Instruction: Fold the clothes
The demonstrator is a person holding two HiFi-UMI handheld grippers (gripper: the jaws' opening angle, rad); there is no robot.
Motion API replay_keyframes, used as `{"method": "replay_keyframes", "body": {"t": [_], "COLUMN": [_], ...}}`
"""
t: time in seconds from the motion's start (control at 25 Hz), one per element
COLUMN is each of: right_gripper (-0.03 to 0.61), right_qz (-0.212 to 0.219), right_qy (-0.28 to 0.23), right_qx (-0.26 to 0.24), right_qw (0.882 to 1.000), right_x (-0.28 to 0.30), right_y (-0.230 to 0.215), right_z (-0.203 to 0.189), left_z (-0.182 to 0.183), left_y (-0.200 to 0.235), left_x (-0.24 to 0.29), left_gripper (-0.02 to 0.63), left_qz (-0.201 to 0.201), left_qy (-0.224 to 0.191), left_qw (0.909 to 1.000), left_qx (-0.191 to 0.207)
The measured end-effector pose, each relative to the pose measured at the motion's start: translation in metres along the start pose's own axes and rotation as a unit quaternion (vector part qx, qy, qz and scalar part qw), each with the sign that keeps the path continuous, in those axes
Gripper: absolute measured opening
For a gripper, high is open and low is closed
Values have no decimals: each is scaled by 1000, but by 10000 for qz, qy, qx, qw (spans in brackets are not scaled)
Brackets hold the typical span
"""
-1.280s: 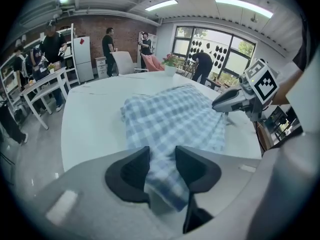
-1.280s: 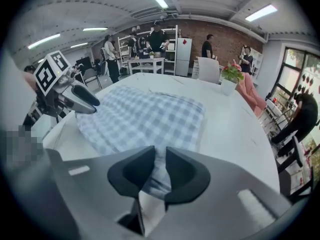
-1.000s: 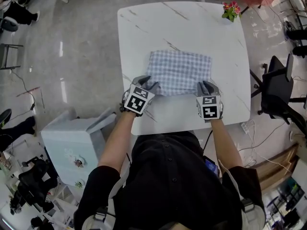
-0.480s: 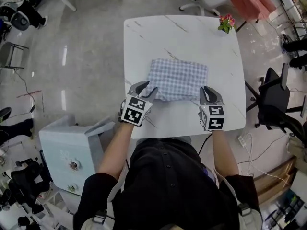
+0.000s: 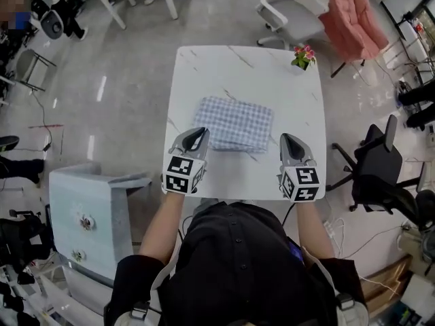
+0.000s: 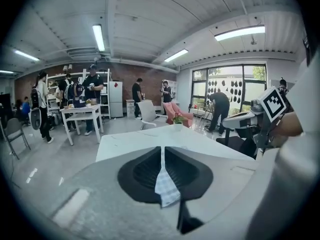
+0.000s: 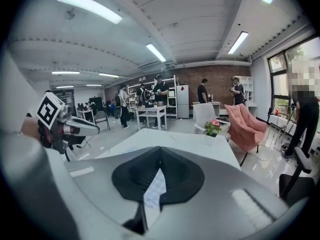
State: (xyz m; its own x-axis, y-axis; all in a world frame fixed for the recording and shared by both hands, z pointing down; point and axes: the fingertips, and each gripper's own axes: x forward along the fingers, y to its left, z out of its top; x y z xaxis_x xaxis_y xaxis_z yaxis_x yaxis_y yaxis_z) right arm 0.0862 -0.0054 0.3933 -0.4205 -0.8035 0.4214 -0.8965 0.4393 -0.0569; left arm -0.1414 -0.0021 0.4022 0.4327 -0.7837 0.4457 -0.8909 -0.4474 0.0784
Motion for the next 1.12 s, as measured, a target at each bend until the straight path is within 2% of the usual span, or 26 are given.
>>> {"method": "replay_keyframes", "body": {"t": [0.24,0.44,0.72,0.96,1.12], "right_gripper": [3,3,3,3,3], "right_qz": [436,682,472,292,224], "right_qy": [-330,-791,-1227,-1343,-1385], "right_qx": [-60,-110,476,459,447], "right_qw": [9985,9945,9902,9894,9891], "right_x": [-21,-40,-43,-39,-36], "right_y": [-1,9,13,20,23], "right_z": [14,32,52,65,69], "left_z": [17,24,38,50,58], "left_y": [-20,-31,-21,-1,11], "left_x": [-27,-45,-50,-50,-51], "left_gripper": [14,6,6,6,6], "left_qz": [467,426,142,-21,22], "left_qy": [-468,-629,-803,-918,-1065], "left_qw": [9978,9971,9966,9957,9942], "left_qx": [-7,-58,132,113,106]}}
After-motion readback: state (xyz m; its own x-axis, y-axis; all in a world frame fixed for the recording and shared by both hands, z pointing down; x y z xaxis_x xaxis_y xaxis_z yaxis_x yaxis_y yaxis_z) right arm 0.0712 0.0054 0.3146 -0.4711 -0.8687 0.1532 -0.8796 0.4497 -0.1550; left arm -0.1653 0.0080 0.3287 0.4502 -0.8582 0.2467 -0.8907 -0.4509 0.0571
